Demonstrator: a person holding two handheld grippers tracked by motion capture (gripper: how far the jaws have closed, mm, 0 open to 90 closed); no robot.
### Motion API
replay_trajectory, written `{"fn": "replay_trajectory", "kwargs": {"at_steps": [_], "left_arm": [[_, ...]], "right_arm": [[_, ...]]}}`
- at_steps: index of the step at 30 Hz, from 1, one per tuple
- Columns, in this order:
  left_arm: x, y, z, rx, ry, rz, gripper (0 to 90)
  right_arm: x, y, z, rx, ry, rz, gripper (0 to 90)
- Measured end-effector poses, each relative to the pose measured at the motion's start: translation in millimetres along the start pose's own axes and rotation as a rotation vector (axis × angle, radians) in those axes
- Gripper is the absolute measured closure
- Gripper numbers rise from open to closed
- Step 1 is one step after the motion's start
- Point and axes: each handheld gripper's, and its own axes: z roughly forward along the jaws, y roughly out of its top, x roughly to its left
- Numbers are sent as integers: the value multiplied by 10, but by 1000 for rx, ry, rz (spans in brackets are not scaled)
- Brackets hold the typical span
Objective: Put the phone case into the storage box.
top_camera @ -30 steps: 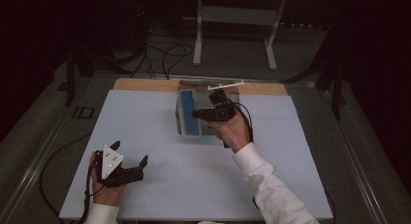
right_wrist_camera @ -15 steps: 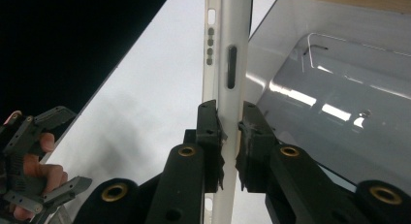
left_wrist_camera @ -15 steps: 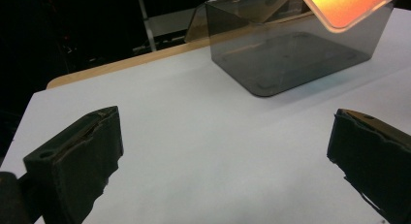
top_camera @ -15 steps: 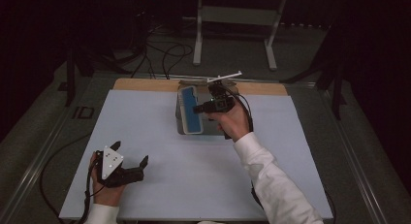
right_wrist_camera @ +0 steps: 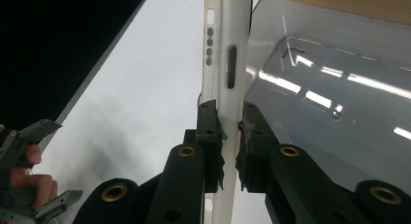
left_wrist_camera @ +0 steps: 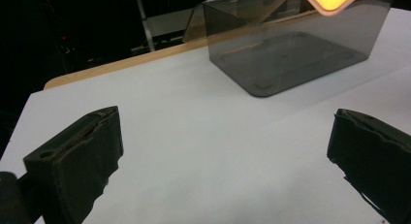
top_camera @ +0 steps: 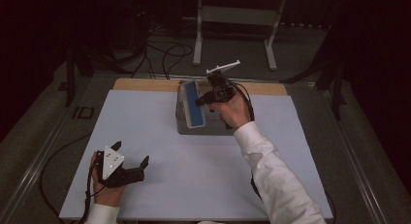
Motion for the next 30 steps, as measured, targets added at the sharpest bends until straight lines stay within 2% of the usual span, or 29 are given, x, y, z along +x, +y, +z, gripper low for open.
{"fn": "replay_trajectory", "kwargs": {"at_steps": [7,11,16,30], "left_arm": [[5,0,-10,-8,9,-4,6],[-3,-1,-9,-6,6,-1,6],[0,-1,-12,-7,5,-2,6],[-9,-2,-10,-8,4,-3,6]], "right_arm": [[-17,91,-14,16,-36,9,820],[-38,142,-6,28,-56,38,820],[-50,187,11,40,-82,47,820],[-115,264,-41,44,-121,70,820]]}}
